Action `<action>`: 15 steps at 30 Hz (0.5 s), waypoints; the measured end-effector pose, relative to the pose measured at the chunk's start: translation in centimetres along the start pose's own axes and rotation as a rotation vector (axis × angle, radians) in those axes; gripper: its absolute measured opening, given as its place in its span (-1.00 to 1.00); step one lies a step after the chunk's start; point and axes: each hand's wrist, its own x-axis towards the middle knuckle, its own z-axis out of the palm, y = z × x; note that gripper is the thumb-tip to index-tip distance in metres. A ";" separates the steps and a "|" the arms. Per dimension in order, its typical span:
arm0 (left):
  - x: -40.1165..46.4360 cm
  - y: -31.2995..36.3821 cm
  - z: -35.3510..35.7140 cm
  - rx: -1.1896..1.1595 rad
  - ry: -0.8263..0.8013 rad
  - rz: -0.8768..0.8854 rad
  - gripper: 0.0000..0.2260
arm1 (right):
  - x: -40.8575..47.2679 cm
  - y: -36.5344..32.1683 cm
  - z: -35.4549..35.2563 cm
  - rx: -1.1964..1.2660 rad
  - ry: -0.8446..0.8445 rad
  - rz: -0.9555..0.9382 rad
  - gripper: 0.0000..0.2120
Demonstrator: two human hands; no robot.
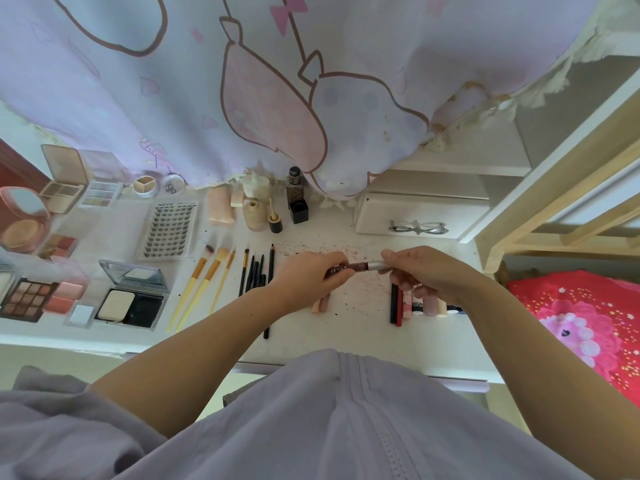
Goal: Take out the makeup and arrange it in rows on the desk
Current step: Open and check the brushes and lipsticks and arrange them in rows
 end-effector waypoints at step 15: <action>0.5 0.2 -0.3 -0.008 0.002 0.000 -0.75 | 0.2 -0.3 -0.3 0.113 -0.012 -0.031 -0.84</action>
